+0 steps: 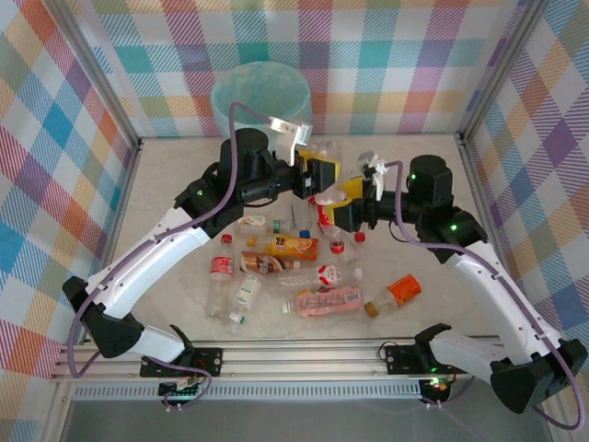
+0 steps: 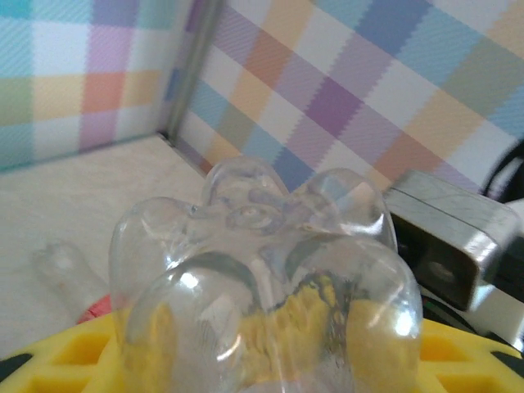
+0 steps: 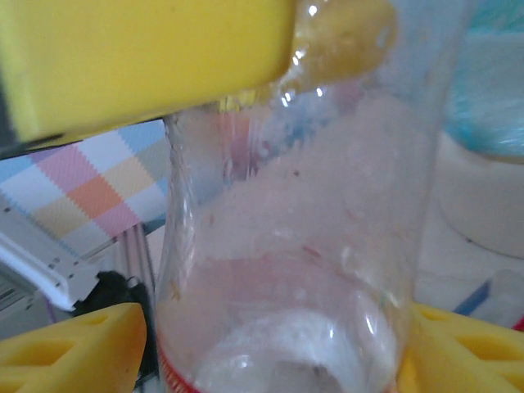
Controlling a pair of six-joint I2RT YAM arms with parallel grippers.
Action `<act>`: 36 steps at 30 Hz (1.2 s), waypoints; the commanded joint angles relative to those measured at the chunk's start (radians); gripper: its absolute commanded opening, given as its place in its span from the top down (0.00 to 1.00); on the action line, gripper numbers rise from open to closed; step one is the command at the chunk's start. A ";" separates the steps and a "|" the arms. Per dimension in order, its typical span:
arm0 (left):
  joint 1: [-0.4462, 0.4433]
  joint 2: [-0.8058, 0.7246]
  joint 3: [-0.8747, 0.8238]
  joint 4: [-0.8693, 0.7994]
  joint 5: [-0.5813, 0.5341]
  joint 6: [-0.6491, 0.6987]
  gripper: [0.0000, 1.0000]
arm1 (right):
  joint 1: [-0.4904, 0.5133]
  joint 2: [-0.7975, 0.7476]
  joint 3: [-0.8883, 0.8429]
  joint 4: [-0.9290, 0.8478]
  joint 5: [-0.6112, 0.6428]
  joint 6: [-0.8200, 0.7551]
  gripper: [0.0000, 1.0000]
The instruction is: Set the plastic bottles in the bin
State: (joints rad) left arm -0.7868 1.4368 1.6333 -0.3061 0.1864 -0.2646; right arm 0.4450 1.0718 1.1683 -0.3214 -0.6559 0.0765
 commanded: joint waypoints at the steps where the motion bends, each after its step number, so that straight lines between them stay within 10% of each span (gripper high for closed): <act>1: 0.023 -0.005 0.084 0.004 -0.192 0.028 0.49 | 0.005 0.001 0.082 0.022 0.120 0.021 0.23; 21: 0.304 0.500 0.907 -0.124 -0.349 0.167 0.50 | 0.004 0.218 0.359 -0.059 0.361 0.101 0.26; 36: 0.457 0.724 0.986 0.019 -0.423 0.229 0.49 | 0.004 0.483 0.470 -0.082 0.217 0.221 0.31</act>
State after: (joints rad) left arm -0.3401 2.1334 2.5835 -0.3416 -0.2264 -0.0765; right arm 0.4450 1.5322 1.5993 -0.3878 -0.3908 0.2630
